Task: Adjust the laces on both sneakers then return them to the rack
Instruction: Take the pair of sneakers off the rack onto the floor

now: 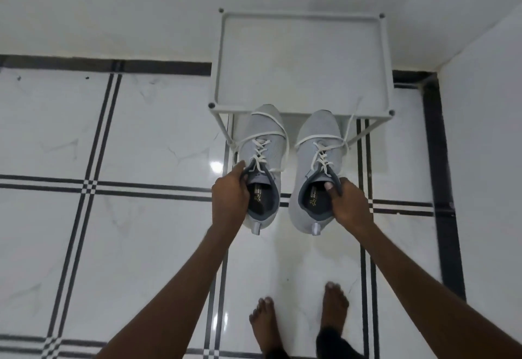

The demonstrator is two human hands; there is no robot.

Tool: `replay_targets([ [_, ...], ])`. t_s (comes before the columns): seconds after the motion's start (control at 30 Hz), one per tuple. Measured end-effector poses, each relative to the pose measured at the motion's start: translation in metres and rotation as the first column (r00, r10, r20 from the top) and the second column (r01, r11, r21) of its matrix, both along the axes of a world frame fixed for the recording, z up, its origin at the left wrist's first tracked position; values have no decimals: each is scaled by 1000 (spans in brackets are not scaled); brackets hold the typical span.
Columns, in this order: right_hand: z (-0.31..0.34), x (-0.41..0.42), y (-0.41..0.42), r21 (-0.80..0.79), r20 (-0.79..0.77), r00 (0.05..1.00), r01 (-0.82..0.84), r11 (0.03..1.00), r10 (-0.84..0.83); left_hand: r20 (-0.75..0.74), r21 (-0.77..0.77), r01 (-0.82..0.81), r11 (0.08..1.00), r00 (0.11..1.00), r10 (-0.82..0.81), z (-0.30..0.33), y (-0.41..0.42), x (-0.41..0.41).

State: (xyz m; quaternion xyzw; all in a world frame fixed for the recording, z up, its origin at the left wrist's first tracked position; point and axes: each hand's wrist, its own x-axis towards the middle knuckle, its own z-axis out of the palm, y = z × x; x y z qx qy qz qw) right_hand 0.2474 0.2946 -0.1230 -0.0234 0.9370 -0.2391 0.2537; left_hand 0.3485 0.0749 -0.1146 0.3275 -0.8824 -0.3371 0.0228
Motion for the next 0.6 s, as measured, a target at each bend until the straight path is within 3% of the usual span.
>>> replay_targets([
  [0.43,-259,67,36,97,51,993,-109,989,104,142,6,-35,999,989,34,-262,55,78],
  [0.6,-341,70,41,78,65,992,-110,991,105,123,33,-47,998,991,43,-342,66,79],
])
